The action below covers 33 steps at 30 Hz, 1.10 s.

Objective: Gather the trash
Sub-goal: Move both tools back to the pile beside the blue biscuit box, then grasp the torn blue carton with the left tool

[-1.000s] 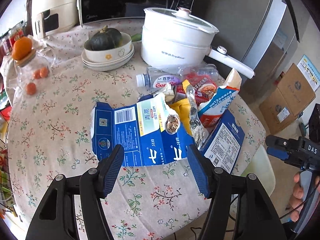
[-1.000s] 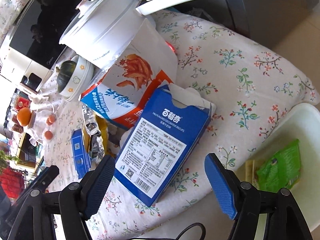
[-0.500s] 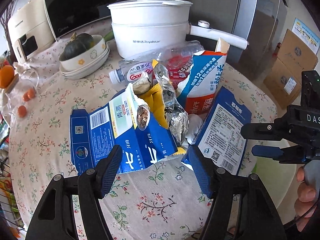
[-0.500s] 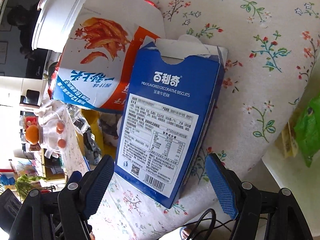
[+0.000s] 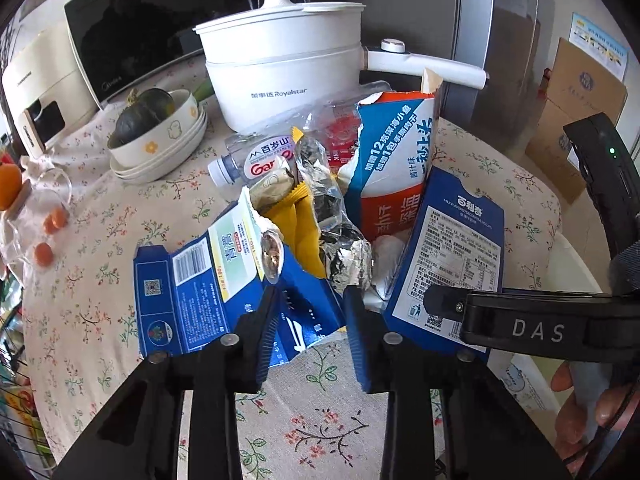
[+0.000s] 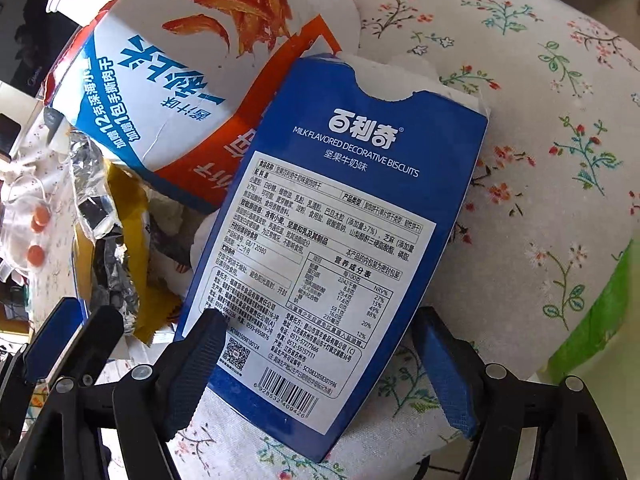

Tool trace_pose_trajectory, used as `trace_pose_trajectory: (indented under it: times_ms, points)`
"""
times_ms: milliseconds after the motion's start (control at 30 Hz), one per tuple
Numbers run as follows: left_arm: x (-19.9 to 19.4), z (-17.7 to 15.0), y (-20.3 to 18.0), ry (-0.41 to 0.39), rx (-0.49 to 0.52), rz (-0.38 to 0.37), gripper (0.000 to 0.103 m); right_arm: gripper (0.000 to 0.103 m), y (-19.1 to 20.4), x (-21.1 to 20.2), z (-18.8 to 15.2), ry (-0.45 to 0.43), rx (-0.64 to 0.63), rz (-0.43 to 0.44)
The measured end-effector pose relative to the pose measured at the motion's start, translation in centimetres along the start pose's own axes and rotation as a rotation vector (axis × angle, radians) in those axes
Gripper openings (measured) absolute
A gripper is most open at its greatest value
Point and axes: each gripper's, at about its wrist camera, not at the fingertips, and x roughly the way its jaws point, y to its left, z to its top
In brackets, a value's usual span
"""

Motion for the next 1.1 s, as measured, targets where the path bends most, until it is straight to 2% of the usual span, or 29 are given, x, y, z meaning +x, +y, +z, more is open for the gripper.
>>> trace_pose_trajectory:
  times_ms: [133,167,233,267,300,367,533,567,633,667,733,767,833,900,1100]
  points:
    - [-0.8,-0.2,0.4,-0.003,-0.029,-0.025,0.032,0.072,-0.7,-0.4,-0.2,-0.006,-0.008,-0.05]
    - [-1.0,-0.2,0.6,-0.003,-0.042,-0.037,0.032,0.067,-1.0,-0.6,-0.3,-0.009,-0.01,-0.067]
    - [-1.3,-0.2,1.0,0.01,-0.067,-0.062,0.035,0.066,-1.6,-0.9,-0.3,-0.011,-0.001,-0.068]
    - [-1.4,-0.2,1.1,0.018,-0.076,-0.074,0.044,0.066,-1.6,-1.0,-0.3,-0.012,0.007,-0.071]
    - [-1.4,-0.3,1.1,0.022,-0.076,-0.08,0.058,0.066,-2.1,-1.2,-0.4,-0.01,0.014,-0.074]
    - [-1.5,-0.4,0.9,0.008,-0.056,-0.042,0.07,0.066,-2.9,-1.6,-0.6,-0.006,0.035,-0.071]
    - [-0.2,-0.4,-0.2,0.015,0.012,0.039,0.071,0.069,-4.5,-2.3,-1.1,-0.015,0.139,-0.001]
    - [0.2,-0.4,-0.6,0.021,0.027,0.056,0.071,0.069,-4.2,-2.6,-1.1,-0.043,0.129,0.001]
    - [0.8,-0.4,-1.2,0.022,0.064,0.1,0.071,0.071,-1.7,-3.2,-1.0,-0.125,-0.023,-0.044]
    - [1.0,-0.4,-1.4,0.018,0.081,0.122,0.071,0.072,-0.3,-3.0,-1.1,-0.143,-0.101,-0.091]
    - [1.3,-0.6,-1.3,0.022,0.115,0.16,0.07,0.072,0.8,-1.7,-1.4,-0.124,-0.153,-0.142]
    - [1.3,-0.7,-1.2,0.015,0.127,0.166,0.069,0.073,0.5,-1.0,-1.6,-0.111,-0.133,-0.143]
    - [0.8,-0.7,-0.6,0.003,0.119,0.141,0.054,0.08,-0.3,-0.3,-1.8,-0.103,-0.097,-0.139]
    - [0.5,-0.7,0.2,0.019,0.087,0.104,0.022,0.085,-1.0,-0.1,-1.6,-0.088,-0.084,-0.141]
    - [-1.3,-0.6,2.0,0.013,-0.003,0.031,0.01,0.085,-2.7,-0.6,-2.1,-0.078,-0.086,-0.17]
